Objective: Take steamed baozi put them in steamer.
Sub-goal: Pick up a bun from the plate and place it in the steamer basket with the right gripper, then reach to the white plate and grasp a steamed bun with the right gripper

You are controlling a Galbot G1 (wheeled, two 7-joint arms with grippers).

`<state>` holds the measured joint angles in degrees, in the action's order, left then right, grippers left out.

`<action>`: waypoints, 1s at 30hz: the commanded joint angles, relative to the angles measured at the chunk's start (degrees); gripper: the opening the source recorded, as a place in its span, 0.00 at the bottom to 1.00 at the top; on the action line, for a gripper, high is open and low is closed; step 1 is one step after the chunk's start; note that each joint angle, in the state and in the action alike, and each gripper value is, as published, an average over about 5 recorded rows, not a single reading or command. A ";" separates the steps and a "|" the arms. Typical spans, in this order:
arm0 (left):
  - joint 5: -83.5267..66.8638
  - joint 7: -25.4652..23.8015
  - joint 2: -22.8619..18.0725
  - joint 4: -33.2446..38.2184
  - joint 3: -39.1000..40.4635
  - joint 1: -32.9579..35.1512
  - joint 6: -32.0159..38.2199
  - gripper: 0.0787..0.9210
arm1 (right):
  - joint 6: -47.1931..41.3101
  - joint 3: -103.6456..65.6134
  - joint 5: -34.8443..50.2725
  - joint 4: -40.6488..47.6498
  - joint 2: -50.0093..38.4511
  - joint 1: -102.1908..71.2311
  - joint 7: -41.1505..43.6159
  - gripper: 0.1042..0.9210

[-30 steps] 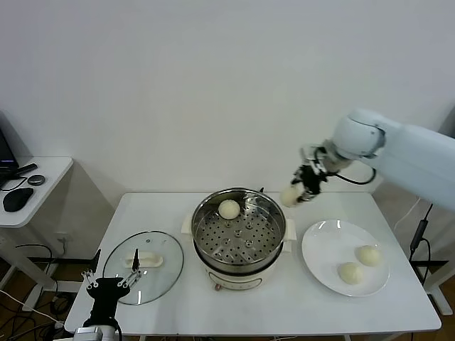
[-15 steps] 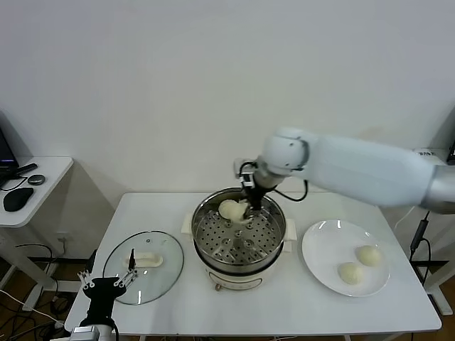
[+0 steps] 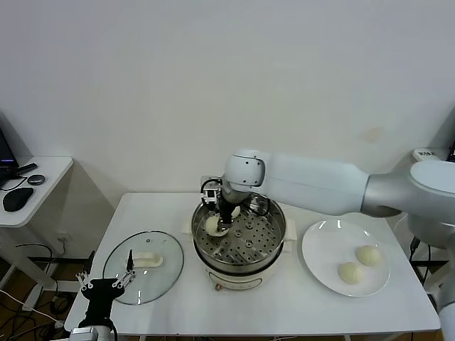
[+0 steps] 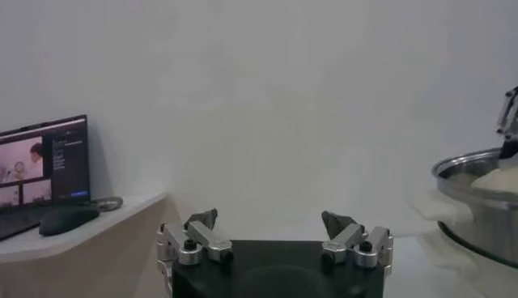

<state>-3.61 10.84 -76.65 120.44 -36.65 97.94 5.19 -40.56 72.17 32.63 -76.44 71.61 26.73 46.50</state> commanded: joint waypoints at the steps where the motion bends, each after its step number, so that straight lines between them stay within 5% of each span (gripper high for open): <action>1: 0.00 -0.01 0.03 -0.16 -0.05 0.00 0.15 0.88 | -1.11 -0.05 0.70 2.77 3.67 -1.98 -1.18 0.46; 10: 0.15 -0.04 0.17 -0.03 0.06 -0.13 0.13 0.88 | -1.06 -1.08 -0.27 0.91 1.22 -1.46 1.23 0.68; 17: 0.08 -0.09 0.66 0.68 0.08 0.03 0.07 0.88 | 0.67 -1.07 -2.43 -9.39 -11.88 8.85 9.29 0.87; 30: 0.20 -0.19 1.12 1.06 1.20 0.06 0.15 0.88 | 24.08 -7.28 -27.77 -21.01 -48.40 3.54 28.79 0.88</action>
<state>-3.61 10.71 -75.62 121.64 -35.79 97.88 5.28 -30.14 70.68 20.46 -90.16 47.19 34.44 63.77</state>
